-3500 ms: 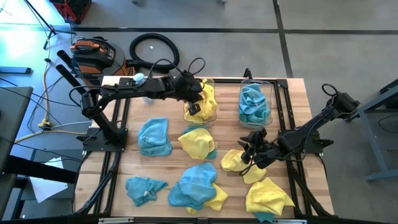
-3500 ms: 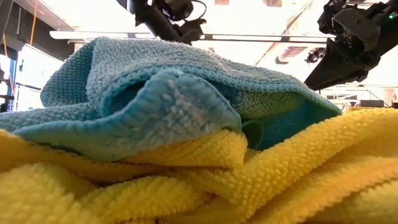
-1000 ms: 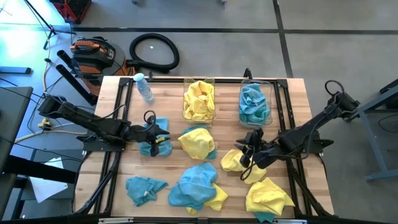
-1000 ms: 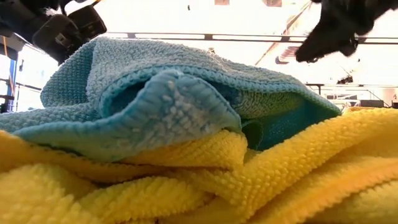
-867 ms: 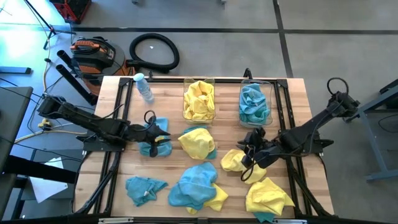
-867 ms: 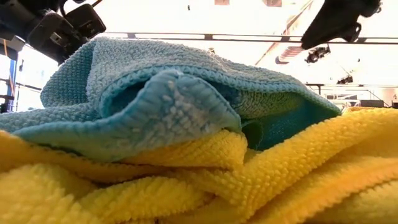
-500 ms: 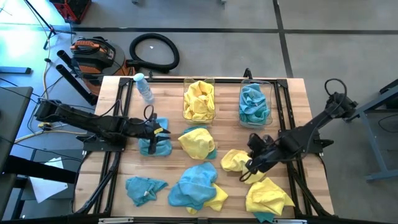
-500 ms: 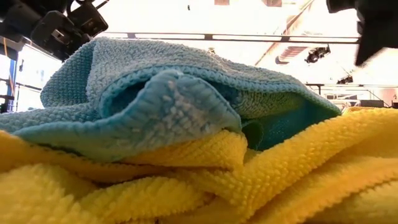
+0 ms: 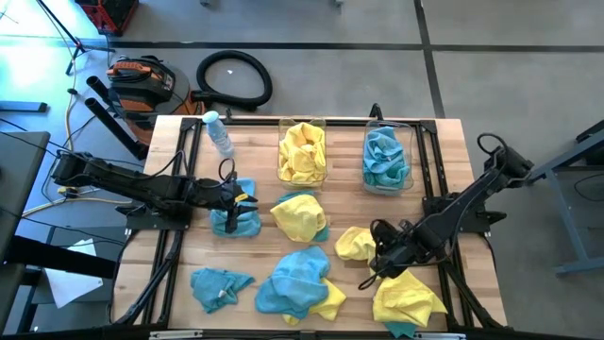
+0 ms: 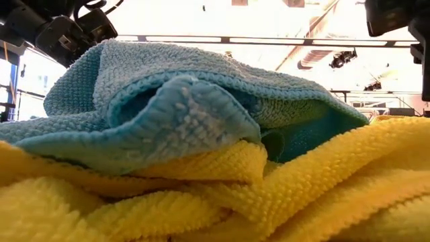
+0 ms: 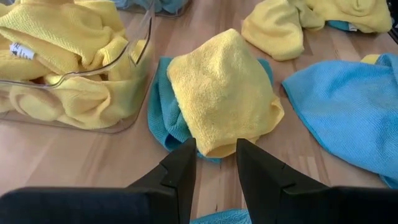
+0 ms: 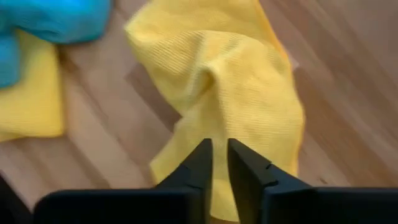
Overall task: Sort microfiber towel by color & place in baskets
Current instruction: Put the yellow towel into the left transparent bin
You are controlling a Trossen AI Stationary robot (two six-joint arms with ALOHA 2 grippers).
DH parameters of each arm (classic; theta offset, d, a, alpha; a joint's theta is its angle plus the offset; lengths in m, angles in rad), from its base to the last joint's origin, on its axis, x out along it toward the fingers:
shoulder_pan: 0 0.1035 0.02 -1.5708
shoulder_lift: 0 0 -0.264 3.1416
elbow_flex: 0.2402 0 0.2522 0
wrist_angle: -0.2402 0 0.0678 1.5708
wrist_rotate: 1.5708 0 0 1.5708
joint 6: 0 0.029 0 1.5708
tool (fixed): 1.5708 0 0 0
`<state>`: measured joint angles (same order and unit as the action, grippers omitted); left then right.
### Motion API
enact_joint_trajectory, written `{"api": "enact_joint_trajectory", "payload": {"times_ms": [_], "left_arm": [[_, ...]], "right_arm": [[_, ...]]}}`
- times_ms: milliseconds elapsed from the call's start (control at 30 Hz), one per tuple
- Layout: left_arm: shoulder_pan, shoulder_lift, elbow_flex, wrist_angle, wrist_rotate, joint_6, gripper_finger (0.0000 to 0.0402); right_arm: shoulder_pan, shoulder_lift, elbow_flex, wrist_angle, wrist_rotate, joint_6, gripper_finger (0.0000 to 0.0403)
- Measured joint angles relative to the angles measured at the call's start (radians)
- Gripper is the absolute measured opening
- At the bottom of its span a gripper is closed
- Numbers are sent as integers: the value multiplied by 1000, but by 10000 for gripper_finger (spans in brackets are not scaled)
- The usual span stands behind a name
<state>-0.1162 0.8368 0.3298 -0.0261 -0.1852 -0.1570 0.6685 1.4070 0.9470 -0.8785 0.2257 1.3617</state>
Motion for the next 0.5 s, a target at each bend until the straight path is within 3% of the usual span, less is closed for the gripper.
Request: {"api": "enact_joint_trajectory", "payload": {"times_ms": [300, 500], "left_arm": [[0, 0, 0, 0, 0, -24, 104], [0, 0, 0, 0, 0, -24, 104]], "right_arm": [[0, 66, 0, 9, 72, 0, 179], [-8, 195, 0, 39, 21, 0, 220]]}}
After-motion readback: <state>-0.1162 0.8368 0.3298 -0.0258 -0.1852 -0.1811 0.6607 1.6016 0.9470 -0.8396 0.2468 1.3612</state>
